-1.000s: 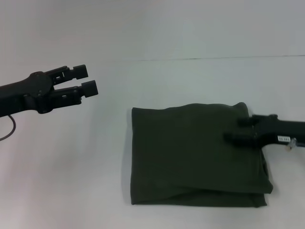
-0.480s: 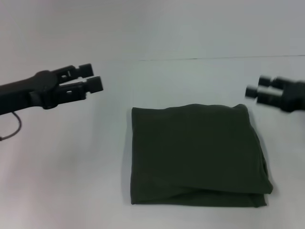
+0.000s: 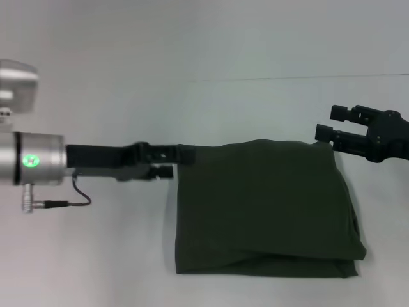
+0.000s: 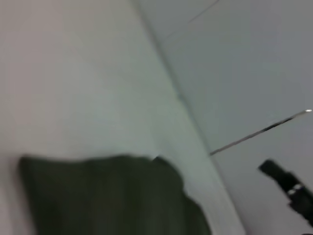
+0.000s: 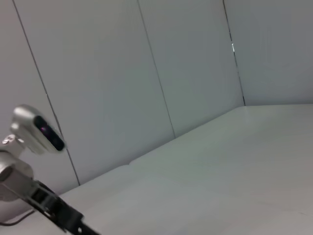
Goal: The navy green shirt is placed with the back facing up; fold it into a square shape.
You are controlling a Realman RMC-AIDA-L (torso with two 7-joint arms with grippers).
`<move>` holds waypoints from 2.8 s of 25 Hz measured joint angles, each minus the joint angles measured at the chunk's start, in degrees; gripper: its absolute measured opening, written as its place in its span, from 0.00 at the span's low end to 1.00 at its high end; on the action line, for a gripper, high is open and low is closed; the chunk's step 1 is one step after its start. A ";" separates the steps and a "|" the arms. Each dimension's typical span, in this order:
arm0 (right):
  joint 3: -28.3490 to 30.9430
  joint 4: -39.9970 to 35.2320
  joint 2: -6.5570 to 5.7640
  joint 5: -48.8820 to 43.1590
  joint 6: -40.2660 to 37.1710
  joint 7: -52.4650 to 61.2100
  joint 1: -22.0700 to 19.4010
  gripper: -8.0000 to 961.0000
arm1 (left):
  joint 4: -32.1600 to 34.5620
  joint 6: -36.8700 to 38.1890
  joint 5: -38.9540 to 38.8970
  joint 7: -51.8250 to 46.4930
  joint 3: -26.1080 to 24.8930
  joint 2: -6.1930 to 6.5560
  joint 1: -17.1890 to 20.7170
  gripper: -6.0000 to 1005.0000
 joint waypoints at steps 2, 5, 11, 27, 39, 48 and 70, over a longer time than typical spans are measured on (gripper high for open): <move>-0.27 0.05 -0.26 -0.01 -0.14 -0.26 -0.22 0.80 | -2.56 -1.80 2.31 -4.34 0.60 0.26 -2.05 0.88; -0.75 0.09 -0.71 -0.02 -0.50 -0.58 -0.64 0.80 | -6.52 -4.39 4.17 -8.28 0.67 0.14 -4.18 0.88; -0.36 0.10 -1.14 -0.02 -0.57 -1.78 -1.35 0.80 | -7.31 -9.66 4.25 -9.11 1.04 -0.91 -3.57 0.88; -0.23 0.13 -1.19 0.05 -0.45 -1.85 -1.54 0.80 | -8.04 -15.50 5.85 -8.49 4.37 -3.77 -3.60 0.88; -0.22 0.62 -1.19 0.27 -0.66 -2.10 -1.95 0.80 | -8.39 -16.83 6.52 -8.59 5.26 -4.97 -3.87 0.87; 0.45 0.63 -1.16 0.40 -0.74 -2.21 -2.32 0.79 | -8.37 -17.00 6.52 -8.98 5.03 -4.79 -3.46 0.68; 1.50 0.63 -0.94 0.49 -0.75 -2.25 -2.75 0.78 | -8.04 -15.76 6.74 -9.85 4.01 -0.90 -1.02 0.09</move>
